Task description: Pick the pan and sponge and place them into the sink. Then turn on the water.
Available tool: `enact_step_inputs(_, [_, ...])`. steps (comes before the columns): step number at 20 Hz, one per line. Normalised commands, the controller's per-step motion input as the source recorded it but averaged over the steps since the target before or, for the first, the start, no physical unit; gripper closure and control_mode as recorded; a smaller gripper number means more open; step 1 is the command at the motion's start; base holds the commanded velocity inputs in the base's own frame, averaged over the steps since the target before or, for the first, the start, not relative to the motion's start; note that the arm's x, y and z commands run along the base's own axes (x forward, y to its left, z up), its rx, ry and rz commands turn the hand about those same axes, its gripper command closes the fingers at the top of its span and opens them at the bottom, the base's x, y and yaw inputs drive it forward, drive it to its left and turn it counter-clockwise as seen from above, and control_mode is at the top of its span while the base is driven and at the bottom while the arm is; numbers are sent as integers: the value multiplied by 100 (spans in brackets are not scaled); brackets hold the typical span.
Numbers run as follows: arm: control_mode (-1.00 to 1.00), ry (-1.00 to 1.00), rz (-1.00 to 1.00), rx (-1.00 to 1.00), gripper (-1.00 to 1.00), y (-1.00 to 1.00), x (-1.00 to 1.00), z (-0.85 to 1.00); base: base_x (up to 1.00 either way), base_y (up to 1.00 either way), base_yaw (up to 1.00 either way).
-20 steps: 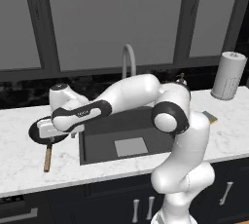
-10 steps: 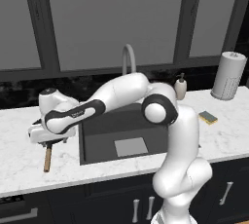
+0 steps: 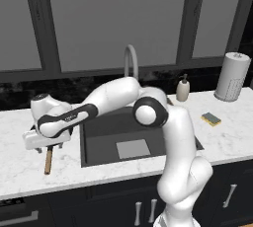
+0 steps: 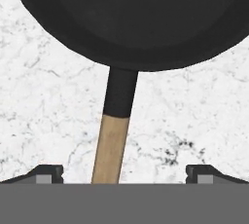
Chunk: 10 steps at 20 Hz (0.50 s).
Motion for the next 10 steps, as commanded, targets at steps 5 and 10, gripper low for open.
enact_step_inputs(5, [-100, 0, 0, 0, -100, 0, 11, -20, 0, 0, 0])
enact_step_inputs(10, [-100, 0, 0, 0, -100, 0, 8, -23, 0, 0, 0])
